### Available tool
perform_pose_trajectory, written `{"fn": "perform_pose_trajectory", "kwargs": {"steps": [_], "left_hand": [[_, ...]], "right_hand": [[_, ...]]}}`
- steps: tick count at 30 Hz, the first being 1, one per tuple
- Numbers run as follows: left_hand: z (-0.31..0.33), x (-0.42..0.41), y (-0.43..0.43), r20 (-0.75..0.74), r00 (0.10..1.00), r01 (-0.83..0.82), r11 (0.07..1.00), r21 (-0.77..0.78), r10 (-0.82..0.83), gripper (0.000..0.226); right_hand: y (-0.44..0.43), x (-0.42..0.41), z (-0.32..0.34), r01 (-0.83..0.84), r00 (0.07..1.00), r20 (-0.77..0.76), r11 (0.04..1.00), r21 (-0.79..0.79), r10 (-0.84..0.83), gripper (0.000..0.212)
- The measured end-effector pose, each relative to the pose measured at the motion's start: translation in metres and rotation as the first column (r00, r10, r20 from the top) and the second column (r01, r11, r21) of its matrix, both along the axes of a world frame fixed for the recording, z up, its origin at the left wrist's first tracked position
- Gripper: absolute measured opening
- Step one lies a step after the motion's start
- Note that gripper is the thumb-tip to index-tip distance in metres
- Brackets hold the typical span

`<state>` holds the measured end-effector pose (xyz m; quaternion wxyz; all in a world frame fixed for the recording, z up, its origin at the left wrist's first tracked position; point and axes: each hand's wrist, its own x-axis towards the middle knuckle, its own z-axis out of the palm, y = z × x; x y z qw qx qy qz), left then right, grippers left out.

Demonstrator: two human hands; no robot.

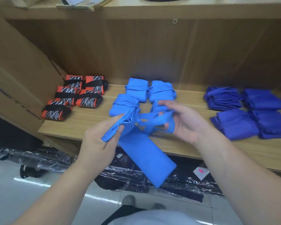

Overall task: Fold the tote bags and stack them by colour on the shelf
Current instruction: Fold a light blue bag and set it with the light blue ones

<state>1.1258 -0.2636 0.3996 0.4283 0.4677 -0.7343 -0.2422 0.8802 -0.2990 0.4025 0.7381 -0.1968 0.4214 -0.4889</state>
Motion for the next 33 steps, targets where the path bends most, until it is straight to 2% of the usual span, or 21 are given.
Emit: {"fn": "perform_pose_trajectory", "kwargs": {"steps": [2, 4, 7, 9, 10, 11, 12, 13, 14, 15, 17, 18, 19, 20, 21, 23, 25, 27, 29, 31, 33], "left_hand": [[-0.004, -0.009, 0.002, 0.009, 0.999, 0.034, 0.999, -0.003, -0.034, 0.028], [-0.008, -0.015, 0.002, 0.026, 0.996, 0.087, 0.996, 0.024, -0.088, 0.029], [-0.011, -0.026, 0.0, 0.093, 0.982, 0.162, 0.986, 0.037, -0.164, 0.03], [-0.011, -0.036, 0.0, 0.144, 0.97, 0.194, 0.98, 0.044, -0.198, 0.031], [-0.012, -0.042, 0.001, 0.165, 0.964, 0.202, 0.978, 0.047, -0.208, 0.031], [-0.013, -0.046, 0.001, 0.176, 0.964, 0.196, 0.98, 0.041, -0.2, 0.032], [-0.013, -0.05, 0.002, 0.169, 0.97, 0.172, 0.985, 0.035, -0.175, 0.033], [-0.013, -0.053, 0.002, 0.141, 0.981, 0.129, 0.991, 0.041, -0.134, 0.033], [-0.011, -0.055, 0.002, 0.092, 0.991, 0.088, 0.994, 0.068, -0.094, 0.031], [-0.01, -0.057, 0.0, 0.041, 0.997, 0.056, 0.994, 0.098, -0.06, 0.03], [-0.006, -0.06, -0.003, -0.049, 0.999, 0.003, 0.991, 0.131, 0.003, 0.03], [-0.005, -0.06, -0.006, -0.083, 0.996, -0.017, 0.99, 0.14, 0.029, 0.026], [-0.003, -0.058, -0.009, -0.104, 0.993, -0.036, 0.988, 0.151, 0.052, 0.024], [-0.001, -0.057, -0.011, -0.118, 0.991, -0.045, 0.986, 0.16, 0.065, 0.022], [0.0, -0.055, -0.013, -0.125, 0.99, -0.048, 0.986, 0.16, 0.068, 0.021], [0.003, -0.052, -0.016, -0.13, 0.988, -0.062, 0.984, 0.169, 0.085, 0.022], [0.006, -0.049, -0.016, -0.134, 0.987, -0.067, 0.982, 0.174, 0.091, 0.03], [0.008, -0.049, -0.014, -0.117, 0.99, -0.054, 0.984, 0.169, 0.074, 0.033], [0.009, -0.051, -0.01, -0.107, 0.993, -0.029, 0.985, 0.17, 0.047, 0.029], [0.007, -0.055, -0.004, -0.092, 0.996, 0.017, 0.984, 0.179, -0.001, 0.028], [0.003, -0.059, 0.003, -0.03, 0.996, 0.088, 0.98, 0.178, -0.084, 0.039]], "right_hand": [[-0.001, -0.009, 0.002, 0.148, 0.961, 0.236, 0.989, -0.003, -0.144, 0.016], [-0.002, -0.017, 0.002, 0.251, 0.901, 0.376, 0.967, -0.045, -0.217, 0.03], [-0.005, -0.029, 0.007, 0.315, 0.882, 0.398, 0.944, -0.098, -0.253, 0.041], [-0.007, -0.037, 0.008, 0.284, 0.949, 0.178, 0.952, -0.115, -0.261, 0.032], [-0.008, -0.041, 0.007, 0.234, 0.969, -0.05, 0.964, -0.127, -0.242, 0.026], [-0.006, -0.045, 0.004, 0.16, 0.916, -0.347, 0.977, -0.141, -0.2, 0.021], [-0.003, -0.049, -0.002, 0.074, 0.76, -0.632, 0.986, -0.148, -0.152, 0.02], [0.001, -0.053, -0.008, 0.001, 0.536, -0.832, 0.986, -0.168, -0.142, 0.029], [0.006, -0.057, -0.016, -0.069, 0.31, -0.931, 0.973, -0.222, -0.19, 0.045], [0.013, -0.06, -0.021, -0.172, 0.162, -0.946, 0.936, -0.308, -0.282, 0.06], [0.028, -0.061, -0.029, -0.53, 0.058, -0.911, 0.761, -0.375, -0.409, 0.077], [0.033, -0.061, -0.036, -0.71, -0.032, -0.903, 0.646, -0.281, -0.428, 0.079], [0.034, -0.062, -0.042, -0.819, -0.142, -0.884, 0.554, -0.149, -0.447, 0.076], [0.033, -0.063, -0.048, -0.859, -0.227, -0.859, 0.51, -0.046, -0.459, 0.068], [0.031, -0.064, -0.052, -0.859, -0.26, -0.857, 0.511, -0.005, -0.445, 0.054], [0.028, -0.067, -0.056, -0.849, -0.237, -0.869, 0.527, -0.032, -0.434, 0.024], [0.027, -0.069, -0.058, -0.854, -0.163, -0.875, 0.51, -0.107, -0.456, 0.015], [0.028, -0.067, -0.052, -0.789, 0.05, -0.936, 0.561, -0.25, -0.348, 0.024], [0.025, -0.062, -0.036, -0.549, 0.363, -0.914, 0.752, -0.365, -0.179, 0.025], [0.018, -0.057, -0.022, -0.211, 0.667, -0.738, 0.927, -0.311, -0.096, 0.021], [0.008, -0.055, -0.015, 0.045, 0.815, -0.567, 0.988, -0.151, -0.123, 0.021]]}}
